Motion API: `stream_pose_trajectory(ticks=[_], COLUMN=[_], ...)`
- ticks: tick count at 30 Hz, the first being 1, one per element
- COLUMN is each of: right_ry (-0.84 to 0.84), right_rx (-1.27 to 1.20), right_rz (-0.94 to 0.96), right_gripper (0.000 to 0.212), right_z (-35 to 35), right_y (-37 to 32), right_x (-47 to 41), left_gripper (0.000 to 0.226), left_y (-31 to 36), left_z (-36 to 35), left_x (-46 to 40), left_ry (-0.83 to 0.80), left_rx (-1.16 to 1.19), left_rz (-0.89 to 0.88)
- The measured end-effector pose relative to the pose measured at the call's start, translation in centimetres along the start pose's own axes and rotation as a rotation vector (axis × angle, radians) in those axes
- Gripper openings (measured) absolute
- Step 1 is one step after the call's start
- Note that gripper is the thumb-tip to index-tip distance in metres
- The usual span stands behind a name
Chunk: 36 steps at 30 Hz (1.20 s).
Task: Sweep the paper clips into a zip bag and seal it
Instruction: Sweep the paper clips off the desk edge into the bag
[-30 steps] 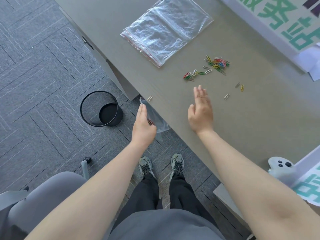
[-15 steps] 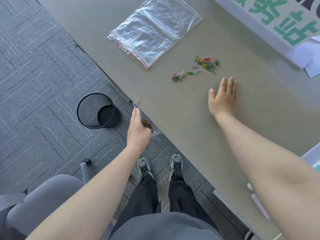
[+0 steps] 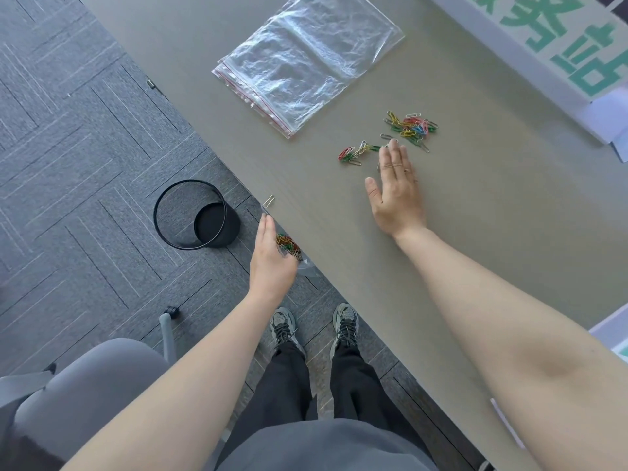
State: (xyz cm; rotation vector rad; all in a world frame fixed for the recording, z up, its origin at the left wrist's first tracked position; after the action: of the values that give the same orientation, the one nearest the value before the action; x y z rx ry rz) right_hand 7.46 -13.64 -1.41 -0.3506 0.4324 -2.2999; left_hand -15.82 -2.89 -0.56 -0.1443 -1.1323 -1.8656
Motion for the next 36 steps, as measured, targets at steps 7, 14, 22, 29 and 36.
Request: stream_pose_trajectory(ticks=[7,14,22,29,36], right_ry=[-0.005,-0.06,-0.062,0.016,-0.087], right_rx=[0.108,0.127,0.012,-0.031,0.02], right_rz=[-0.19,-0.034,0.235,-0.024,0.121], right_gripper=[0.065,0.069,0.062,0.062,0.06], right_z=[0.4,-0.9,-2.0,-1.4,-3.1], right_y=[2.0,0.3,-4.3,-3.2,-6.5], right_x=[-3.0,-3.3,-1.0,-2.6,-3.1], left_gripper=[0.079,0.08,0.08,0.081,0.081], left_y=[-0.1,-0.5,-0.6,-0.8,-1.3], left_z=[0.2,0.4,0.4,0.9,1.5], left_x=[-0.2,-0.5,-0.5,-0.5,-0.7], left_ry=[0.024,0.025,0.012,-0.005,-0.001], left_rx=[0.01,0.018,0.029,0.063,0.057], left_rz=[0.0,0.003,0.015,0.017,0.011])
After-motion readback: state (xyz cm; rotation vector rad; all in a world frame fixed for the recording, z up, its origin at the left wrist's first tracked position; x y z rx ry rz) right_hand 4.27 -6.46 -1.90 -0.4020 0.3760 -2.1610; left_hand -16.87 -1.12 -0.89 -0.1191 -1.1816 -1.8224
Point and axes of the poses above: each hand's wrist, its own x-axis away from the middle knuckle, its own z-axis out of the back of the hand, y = z × x, the point moved 6 cm from there along -x, towards the middle knuckle, and after that the axes turned 5 degrees about -y, right-handed, at the moved point
